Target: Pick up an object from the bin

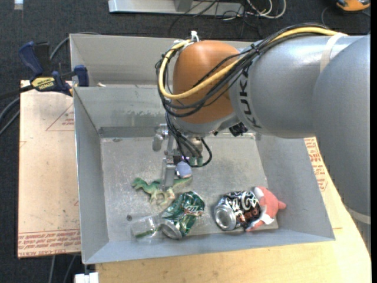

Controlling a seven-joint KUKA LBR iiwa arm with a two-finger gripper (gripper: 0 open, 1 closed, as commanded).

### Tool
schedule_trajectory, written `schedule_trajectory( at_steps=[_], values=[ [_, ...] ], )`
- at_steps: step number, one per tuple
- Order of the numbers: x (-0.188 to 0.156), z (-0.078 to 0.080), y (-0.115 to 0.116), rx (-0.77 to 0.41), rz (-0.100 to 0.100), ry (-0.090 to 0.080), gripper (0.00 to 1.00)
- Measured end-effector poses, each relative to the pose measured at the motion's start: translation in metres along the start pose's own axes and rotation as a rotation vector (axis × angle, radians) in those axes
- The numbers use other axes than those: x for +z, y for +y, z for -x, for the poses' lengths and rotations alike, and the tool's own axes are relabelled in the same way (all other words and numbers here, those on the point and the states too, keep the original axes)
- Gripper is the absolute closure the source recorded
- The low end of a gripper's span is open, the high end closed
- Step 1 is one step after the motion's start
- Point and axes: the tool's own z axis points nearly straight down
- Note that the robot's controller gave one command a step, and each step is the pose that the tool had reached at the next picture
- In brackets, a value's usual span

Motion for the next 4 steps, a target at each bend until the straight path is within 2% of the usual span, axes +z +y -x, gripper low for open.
schedule_trajectory(
  at_steps=[1, 2, 3, 4],
  values=[
    [-0.005, 0.002, -0.001, 0.004, 0.001, -0.007, 0.0],
    [0.063, -0.015, -0.033, -0.156, 0.001, -0.004, 0.0],
    [0.106, -0.006, -0.033, -0.172, 0.002, -0.008, 0.0],
    [0.105, -0.007, -0.057, -0.304, 0.002, -0.006, 1.0]
  ],
)
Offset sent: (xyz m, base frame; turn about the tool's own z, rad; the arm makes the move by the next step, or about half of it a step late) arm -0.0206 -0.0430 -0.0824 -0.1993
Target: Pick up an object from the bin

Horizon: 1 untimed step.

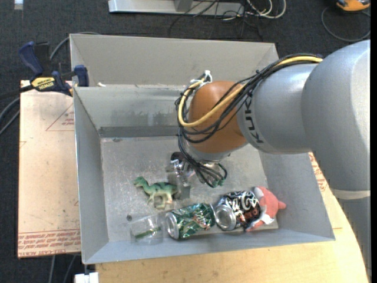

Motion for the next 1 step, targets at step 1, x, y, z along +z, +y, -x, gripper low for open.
schedule_trajectory(
  at_steps=[1],
  values=[
    [0.0003, -0.0004, 0.0001, 0.0, 0.0, 0.001, 0.0]
  ],
)
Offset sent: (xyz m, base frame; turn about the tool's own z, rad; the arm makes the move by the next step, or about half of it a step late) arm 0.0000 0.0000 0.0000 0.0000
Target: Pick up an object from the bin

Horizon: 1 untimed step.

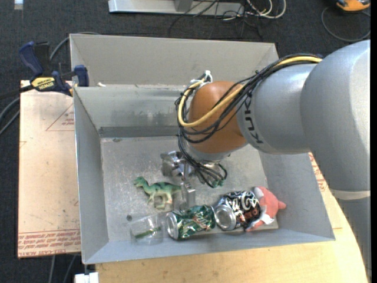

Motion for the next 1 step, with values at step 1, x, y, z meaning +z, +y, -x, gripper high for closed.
schedule_trajectory(
  at_steps=[1],
  values=[
    [0.0, 0.0, 0.0, 0.0, 0.0, 0.0, 0.0]
  ],
)
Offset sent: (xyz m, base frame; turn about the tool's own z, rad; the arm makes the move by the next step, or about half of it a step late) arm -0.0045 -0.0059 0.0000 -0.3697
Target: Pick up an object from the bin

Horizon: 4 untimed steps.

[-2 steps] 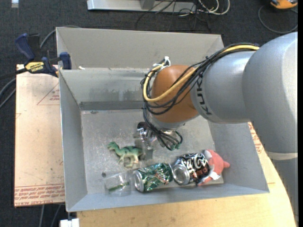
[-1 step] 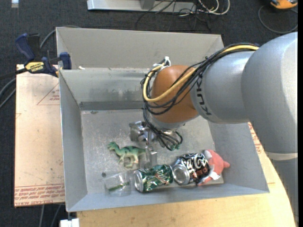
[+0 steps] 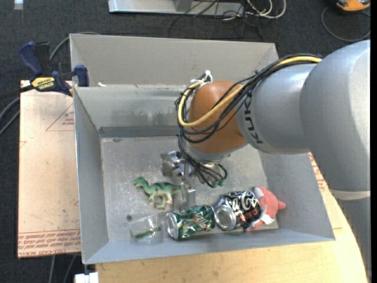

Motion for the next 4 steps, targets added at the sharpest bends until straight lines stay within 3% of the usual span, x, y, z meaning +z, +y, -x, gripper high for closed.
schedule_trajectory(
  at_steps=[1, 2, 3, 4],
  values=[
    [0.0, -0.005, -0.004, -0.351, 0.001, -0.002, 0.0],
    [0.0, -0.015, -0.025, 0.014, 0.001, -0.002, 1.0],
    [0.0, -0.015, -0.025, 0.015, 0.001, -0.002, 1.0],
    [-0.012, -0.001, -0.04, 0.022, 0.001, -0.006, 1.0]
  ],
)
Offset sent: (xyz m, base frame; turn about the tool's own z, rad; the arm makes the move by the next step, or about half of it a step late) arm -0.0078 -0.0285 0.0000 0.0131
